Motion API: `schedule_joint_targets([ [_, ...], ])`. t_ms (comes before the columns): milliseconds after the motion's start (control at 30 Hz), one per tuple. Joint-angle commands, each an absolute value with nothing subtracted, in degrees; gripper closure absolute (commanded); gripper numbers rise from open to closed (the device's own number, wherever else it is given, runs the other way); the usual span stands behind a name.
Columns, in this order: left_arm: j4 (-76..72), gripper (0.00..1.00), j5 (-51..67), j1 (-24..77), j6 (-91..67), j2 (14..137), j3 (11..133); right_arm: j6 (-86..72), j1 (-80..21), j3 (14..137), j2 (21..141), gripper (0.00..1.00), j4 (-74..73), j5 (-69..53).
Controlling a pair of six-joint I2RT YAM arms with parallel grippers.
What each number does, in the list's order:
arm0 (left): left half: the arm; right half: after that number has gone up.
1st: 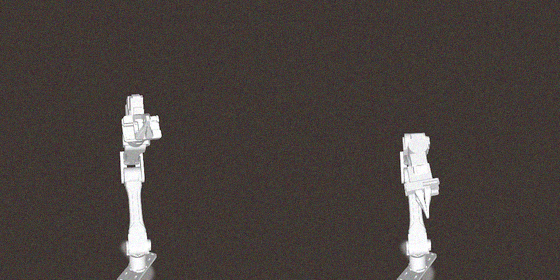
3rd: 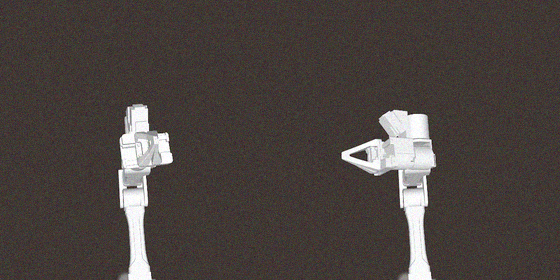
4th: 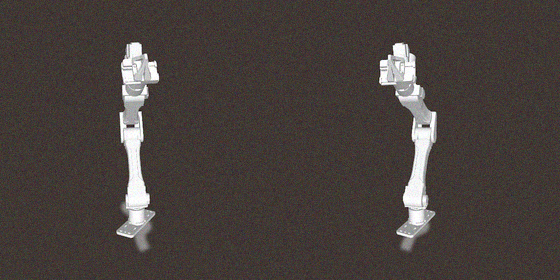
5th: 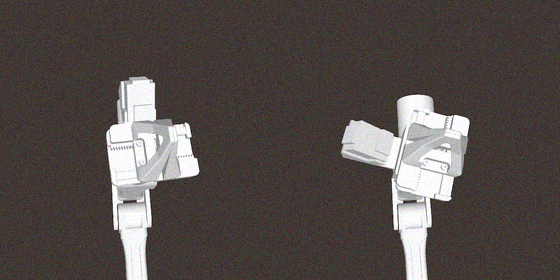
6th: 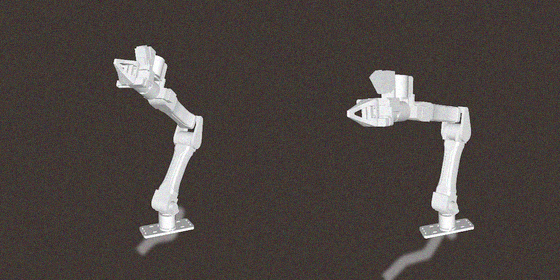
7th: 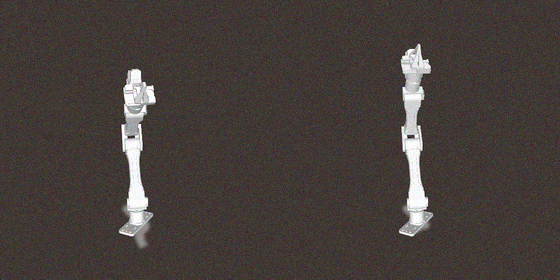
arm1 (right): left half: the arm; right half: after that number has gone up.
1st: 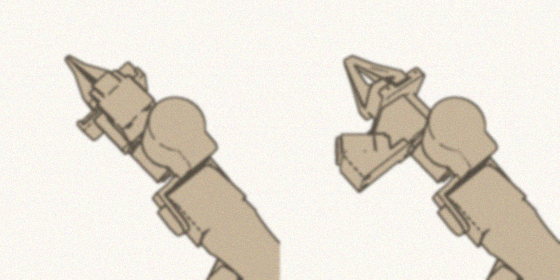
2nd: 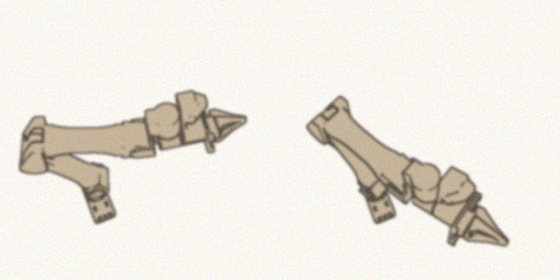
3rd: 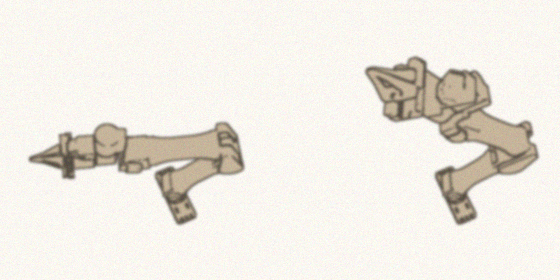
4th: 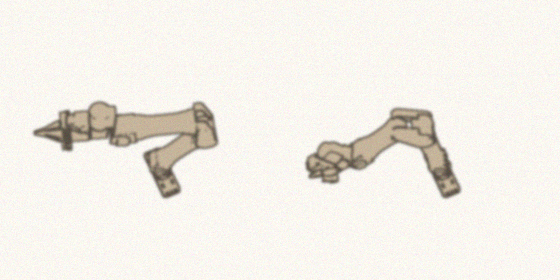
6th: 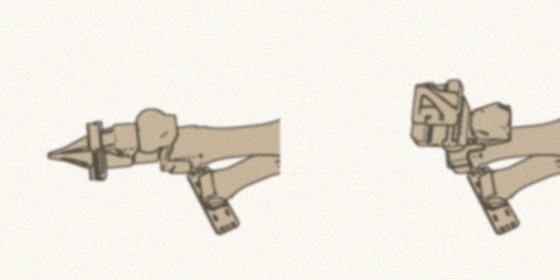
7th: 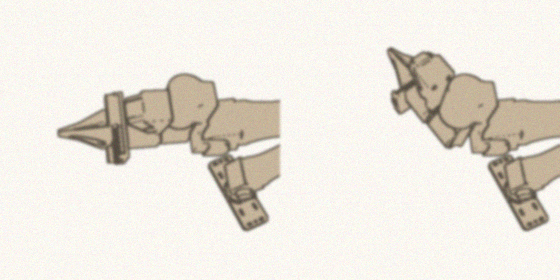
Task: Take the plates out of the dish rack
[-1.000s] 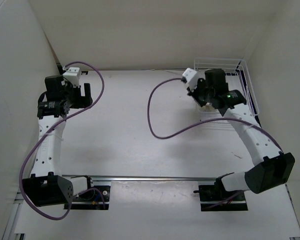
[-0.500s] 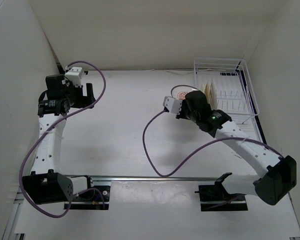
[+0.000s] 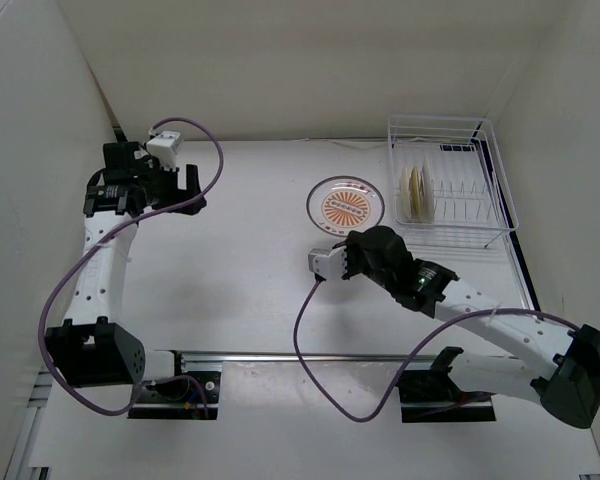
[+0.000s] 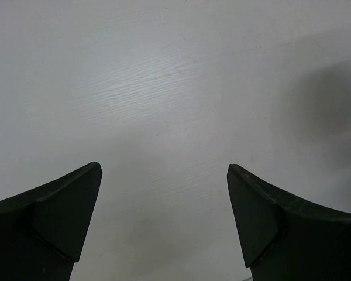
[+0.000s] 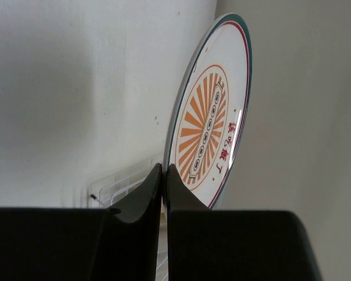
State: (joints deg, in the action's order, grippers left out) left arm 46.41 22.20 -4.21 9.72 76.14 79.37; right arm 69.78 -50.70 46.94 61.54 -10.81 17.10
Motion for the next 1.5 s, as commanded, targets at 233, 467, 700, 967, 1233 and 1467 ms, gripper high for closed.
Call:
schedule_joint_targets([
  [233, 54.90, 0.04, 41.88, 1.49, 11.51, 83.66, 87.53, 75.76, -55.72, 46.31, 64.68, 1.00, 2.02, 12.39],
  [467, 56.70, 0.05, 65.99, 1.49, 8.71, 90.70, 88.51, 74.45, -56.25, 47.54, 66.53, 1.00, 3.87, 11.07],
  [700, 48.52, 0.10, 77.43, 1.49, -1.66, 95.36, 83.06, 73.83, -57.66, 48.08, 69.69, 1.00, 7.90, 10.46],
  [967, 47.20, 0.14, 78.84, 1.49, -3.78, 100.45, 82.61, 72.25, -60.82, 52.03, 73.73, 1.00, 9.67, 10.98],
  [1233, 47.20, 0.25, 77.79, 1.49, -3.78, 102.13, 83.23, 71.63, -61.96, 53.17, 74.36, 1.00, 10.20, 10.99],
  [1467, 47.20, 0.45, 76.73, 1.49, -3.78, 102.66, 83.23, 68.74, -63.02, 53.70, 74.88, 1.00, 9.67, 10.99],
])
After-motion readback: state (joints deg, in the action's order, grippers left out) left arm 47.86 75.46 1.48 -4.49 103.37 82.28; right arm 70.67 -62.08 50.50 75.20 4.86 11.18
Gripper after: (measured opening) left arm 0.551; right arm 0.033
